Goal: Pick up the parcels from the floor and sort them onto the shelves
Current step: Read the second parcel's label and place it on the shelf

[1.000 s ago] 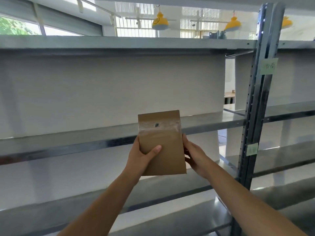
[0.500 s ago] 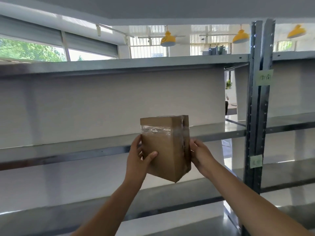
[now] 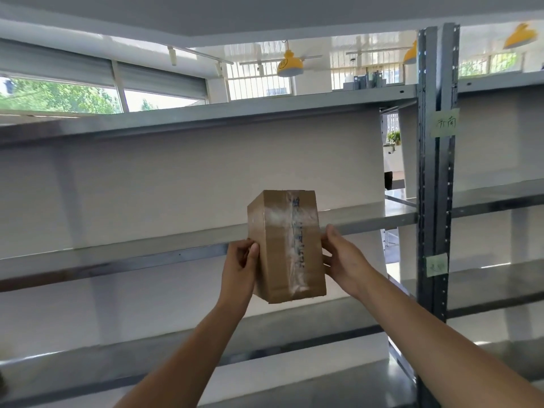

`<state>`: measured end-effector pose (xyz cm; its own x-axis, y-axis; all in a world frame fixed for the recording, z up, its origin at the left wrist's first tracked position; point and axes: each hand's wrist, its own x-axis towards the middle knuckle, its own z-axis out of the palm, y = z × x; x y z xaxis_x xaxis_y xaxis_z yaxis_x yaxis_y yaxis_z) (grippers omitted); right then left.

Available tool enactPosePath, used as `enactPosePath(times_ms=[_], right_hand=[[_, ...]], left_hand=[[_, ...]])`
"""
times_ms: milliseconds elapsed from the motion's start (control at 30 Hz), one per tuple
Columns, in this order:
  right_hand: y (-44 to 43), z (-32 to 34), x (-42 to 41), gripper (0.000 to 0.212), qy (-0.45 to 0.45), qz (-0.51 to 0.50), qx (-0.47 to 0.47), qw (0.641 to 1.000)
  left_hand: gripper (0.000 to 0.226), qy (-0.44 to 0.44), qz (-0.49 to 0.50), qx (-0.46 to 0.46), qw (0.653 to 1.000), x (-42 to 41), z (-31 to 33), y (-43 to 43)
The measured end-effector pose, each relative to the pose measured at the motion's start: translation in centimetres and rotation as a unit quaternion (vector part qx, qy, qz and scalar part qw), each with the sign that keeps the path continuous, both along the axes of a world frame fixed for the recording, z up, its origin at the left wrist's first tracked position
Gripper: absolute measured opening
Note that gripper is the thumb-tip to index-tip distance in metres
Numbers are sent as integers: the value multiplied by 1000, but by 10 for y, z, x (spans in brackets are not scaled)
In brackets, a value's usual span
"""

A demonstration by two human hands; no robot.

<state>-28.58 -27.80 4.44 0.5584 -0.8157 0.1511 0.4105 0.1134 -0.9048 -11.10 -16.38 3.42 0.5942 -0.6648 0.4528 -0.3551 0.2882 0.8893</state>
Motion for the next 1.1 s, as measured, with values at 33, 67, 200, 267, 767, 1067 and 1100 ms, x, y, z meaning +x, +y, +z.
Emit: enactPosePath(times_ms=[33,67,200,267,767,1067,1100], right_hand=[[3,-2,0,44,8,2,2,1000],[6,-4,0,46,19,3,5,1000],[17,-9,7,48,14,-19,40,999],[21,-5,10,44,2,-33,46,998],[48,18,42,47,-7,10,-15,1000],[50,18,53,18,18,1,-20,1000],[49,17,53,17,21,12,-18,1000]], left_hand=[[23,-1,1,3,1000,0,-1,1],[25,-3,1,5,1000,-1,-3,3],[32,-10,0,20,1000,-2,-10,5],[35,-17,-4,22,1000,-1,-11,9],[40,-49,7,14,999,29,0,46],[41,-87,6,8,996,42,-13,55],[41,-80,8,3,997,43,-15,56]])
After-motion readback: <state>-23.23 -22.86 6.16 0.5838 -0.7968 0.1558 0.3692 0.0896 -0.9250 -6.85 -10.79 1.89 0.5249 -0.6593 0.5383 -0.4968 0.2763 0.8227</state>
